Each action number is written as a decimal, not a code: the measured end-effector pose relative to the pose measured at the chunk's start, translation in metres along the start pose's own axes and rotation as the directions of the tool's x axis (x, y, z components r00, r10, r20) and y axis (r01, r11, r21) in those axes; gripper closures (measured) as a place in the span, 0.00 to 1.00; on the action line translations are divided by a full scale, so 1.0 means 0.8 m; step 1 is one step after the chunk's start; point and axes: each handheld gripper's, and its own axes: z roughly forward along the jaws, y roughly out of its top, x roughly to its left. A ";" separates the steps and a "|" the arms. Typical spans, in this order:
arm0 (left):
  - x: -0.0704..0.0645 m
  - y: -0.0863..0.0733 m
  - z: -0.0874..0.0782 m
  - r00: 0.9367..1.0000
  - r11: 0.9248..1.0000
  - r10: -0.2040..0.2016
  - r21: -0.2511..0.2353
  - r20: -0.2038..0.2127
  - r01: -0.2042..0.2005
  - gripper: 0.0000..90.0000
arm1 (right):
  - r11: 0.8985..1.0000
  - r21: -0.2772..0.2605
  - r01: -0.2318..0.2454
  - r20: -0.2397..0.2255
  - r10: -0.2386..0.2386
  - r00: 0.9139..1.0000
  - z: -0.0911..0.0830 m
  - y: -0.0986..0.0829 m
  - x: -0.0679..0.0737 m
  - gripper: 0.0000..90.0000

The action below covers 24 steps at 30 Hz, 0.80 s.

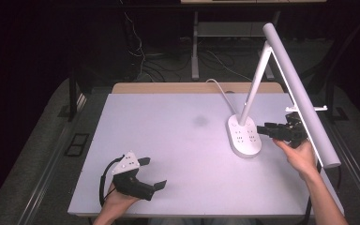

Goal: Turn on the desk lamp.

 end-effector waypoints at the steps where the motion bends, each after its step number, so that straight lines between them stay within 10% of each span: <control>1: 0.000 0.000 0.000 1.000 1.000 -0.002 0.000 -0.001 0.002 0.00 | 1.000 -0.002 -0.009 0.001 0.009 1.000 -0.002 -0.005 0.002 0.41; 9: 0.000 0.000 0.000 1.000 1.000 0.002 0.000 -0.002 -0.002 0.00 | 0.999 -0.029 -0.015 -0.038 0.014 0.999 -0.012 -0.024 0.017 0.00; 24: -0.001 0.000 0.000 1.000 1.000 0.005 0.006 -0.003 -0.005 0.00 | 0.999 -0.054 -0.004 -0.124 -0.003 0.992 -0.010 -0.071 0.052 0.00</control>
